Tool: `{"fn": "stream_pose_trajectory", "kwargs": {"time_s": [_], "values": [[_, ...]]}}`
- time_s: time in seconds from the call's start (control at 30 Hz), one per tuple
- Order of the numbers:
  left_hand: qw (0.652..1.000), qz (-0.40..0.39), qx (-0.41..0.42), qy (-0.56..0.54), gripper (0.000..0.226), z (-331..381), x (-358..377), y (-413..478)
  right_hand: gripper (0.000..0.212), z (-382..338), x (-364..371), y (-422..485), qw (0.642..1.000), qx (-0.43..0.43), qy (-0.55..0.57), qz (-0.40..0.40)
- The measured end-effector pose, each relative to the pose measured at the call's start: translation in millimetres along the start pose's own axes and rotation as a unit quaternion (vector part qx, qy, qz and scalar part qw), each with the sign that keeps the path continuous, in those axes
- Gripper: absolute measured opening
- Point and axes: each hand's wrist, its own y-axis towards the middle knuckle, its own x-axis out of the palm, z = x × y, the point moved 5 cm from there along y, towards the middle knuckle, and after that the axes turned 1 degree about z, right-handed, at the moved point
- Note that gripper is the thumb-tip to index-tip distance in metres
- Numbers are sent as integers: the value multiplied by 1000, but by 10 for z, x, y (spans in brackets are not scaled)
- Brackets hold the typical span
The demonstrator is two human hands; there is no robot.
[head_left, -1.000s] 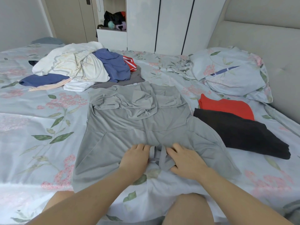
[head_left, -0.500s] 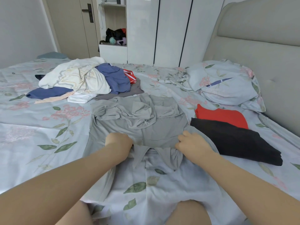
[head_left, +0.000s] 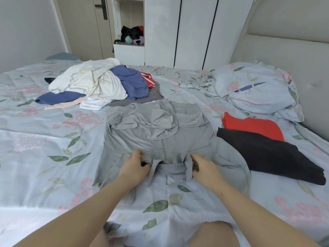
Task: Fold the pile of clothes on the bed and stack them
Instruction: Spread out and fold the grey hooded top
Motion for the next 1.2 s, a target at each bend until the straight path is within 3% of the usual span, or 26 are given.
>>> {"fn": "stream_pose_trajectory", "kwargs": {"time_s": [0.1,0.2,0.27,0.43,0.57,0.7,0.87,0.93,1.0,1.03,1.1,1.2], "values": [[968,47,110,222,54,8,125,-94,36,94,-13,-102,988,52,-146,6],[904,120,169,375,39,-31,271,-136,39,92,-4,-223,966,78,-246,-9],[880,159,189,406,20,-31,302,-119,31,53,-19,-228,961,68,-269,-11],[838,235,274,410,24,223,111,32,22,-22,-295,-113,963,65,-263,11],[847,229,319,359,35,471,-115,288,18,-90,-572,138,987,57,-146,45],[912,149,267,272,55,638,-375,580,23,-130,-724,476,994,77,-49,68],[915,255,240,200,42,1061,-788,1358,34,-473,-991,1407,985,16,-26,171],[940,216,248,93,40,1267,-907,1878,43,-738,-1083,1885,984,-37,38,167],[963,122,238,-25,57,1374,-907,2308,62,-939,-1028,2260,984,-83,74,141],[969,98,226,-26,66,1339,-851,2465,69,-960,-931,2391,986,-87,56,132],[973,69,203,87,75,1083,-639,2593,74,-825,-574,2508,994,-62,-17,89],[947,-44,176,264,96,436,-173,2471,81,-449,92,2357,994,-45,-85,-58]]}}
